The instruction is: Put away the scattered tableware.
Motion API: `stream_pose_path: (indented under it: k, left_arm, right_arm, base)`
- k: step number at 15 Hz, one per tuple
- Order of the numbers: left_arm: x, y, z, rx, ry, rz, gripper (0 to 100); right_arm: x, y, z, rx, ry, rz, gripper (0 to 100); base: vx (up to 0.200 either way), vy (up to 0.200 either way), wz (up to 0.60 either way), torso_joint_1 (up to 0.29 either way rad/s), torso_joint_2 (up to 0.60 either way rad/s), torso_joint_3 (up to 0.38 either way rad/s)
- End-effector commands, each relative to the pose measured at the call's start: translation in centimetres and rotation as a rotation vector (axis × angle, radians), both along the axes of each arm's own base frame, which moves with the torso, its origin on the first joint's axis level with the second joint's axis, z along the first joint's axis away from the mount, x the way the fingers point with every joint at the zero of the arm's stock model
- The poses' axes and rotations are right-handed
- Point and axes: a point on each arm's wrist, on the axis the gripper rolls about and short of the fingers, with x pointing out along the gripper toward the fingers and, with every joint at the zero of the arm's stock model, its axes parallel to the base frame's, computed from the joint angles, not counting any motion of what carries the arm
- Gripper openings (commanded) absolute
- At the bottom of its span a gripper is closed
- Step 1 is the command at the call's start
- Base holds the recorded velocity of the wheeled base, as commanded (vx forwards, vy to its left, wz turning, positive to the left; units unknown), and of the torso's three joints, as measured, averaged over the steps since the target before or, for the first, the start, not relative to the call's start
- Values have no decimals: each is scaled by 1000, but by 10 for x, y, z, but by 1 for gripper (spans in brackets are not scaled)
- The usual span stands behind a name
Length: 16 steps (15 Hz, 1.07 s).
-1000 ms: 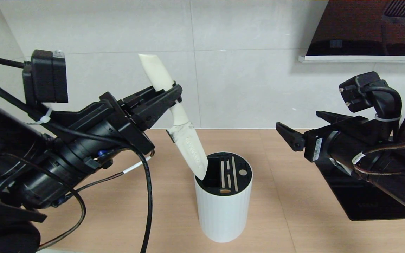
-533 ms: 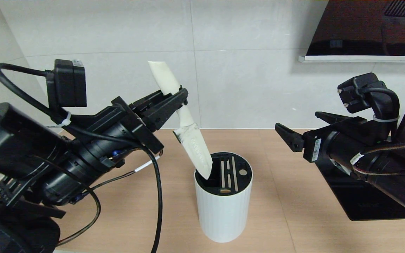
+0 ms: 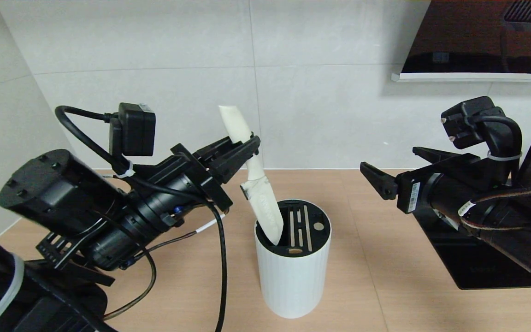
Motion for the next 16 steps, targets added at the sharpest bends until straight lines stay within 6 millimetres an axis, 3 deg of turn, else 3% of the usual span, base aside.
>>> stream_pose_path:
  k: [1, 12, 16]
  left_arm:
    - [3, -4, -8, 15, 25, -7, 0]
    - [-5, -27, -56, 128, 162, -81, 0]
    - [-5, -28, -61, 145, 169, -71, 0]
  right_arm:
    - [1, 1, -2, -4, 4, -1, 100]
    - [1, 1, -2, -5, 5, 1, 100]
    - [2, 2, -3, -7, 8, -1, 100]
  base:
    - [0, 0, 0, 0, 0, 0]
    - [0, 0, 0, 0, 0, 0]
    - [0, 0, 0, 0, 0, 0]
